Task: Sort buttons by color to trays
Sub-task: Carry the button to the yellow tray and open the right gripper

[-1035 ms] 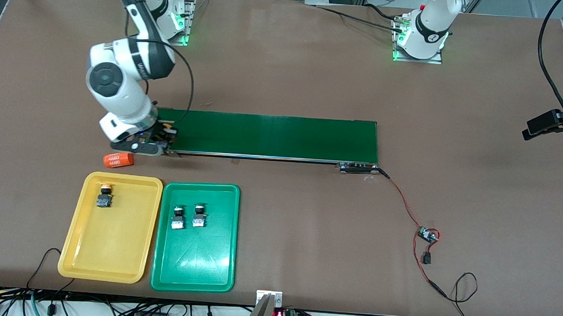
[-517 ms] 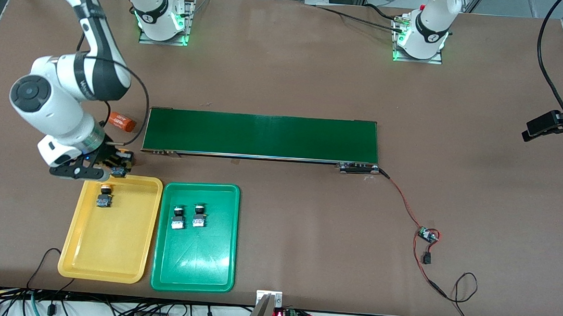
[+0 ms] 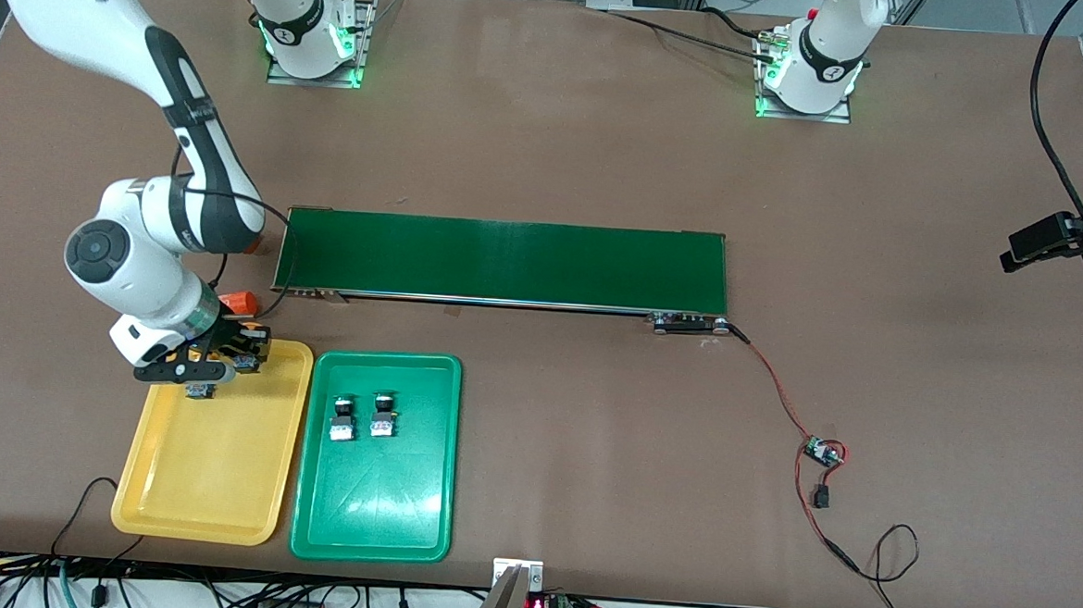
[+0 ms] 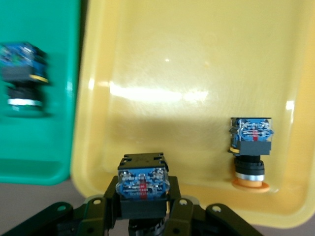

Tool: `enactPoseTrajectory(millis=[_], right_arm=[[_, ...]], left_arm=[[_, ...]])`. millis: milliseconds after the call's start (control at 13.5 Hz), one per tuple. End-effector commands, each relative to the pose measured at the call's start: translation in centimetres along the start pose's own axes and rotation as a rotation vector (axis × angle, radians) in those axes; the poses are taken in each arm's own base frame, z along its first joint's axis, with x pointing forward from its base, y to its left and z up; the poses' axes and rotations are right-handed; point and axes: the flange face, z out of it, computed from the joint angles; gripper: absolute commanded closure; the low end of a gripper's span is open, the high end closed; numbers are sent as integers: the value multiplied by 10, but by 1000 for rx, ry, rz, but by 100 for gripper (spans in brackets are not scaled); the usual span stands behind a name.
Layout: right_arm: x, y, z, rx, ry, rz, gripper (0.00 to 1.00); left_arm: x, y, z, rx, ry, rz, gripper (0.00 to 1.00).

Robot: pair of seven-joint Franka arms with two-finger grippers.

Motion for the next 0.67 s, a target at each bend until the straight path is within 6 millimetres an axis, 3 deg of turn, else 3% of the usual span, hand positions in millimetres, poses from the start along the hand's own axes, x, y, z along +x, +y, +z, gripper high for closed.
enactPoseTrajectory(millis=[0, 370, 591], right_arm=[[21, 16, 9, 5, 29, -33, 85], [21, 12, 43, 17, -8, -29, 86], [21, 12, 51, 20, -16, -21, 86]], left_arm=[[-2, 0, -3, -12, 10, 16, 0], [-2, 0, -3, -12, 10, 16, 0], [-2, 0, -2, -12, 9, 16, 0]])
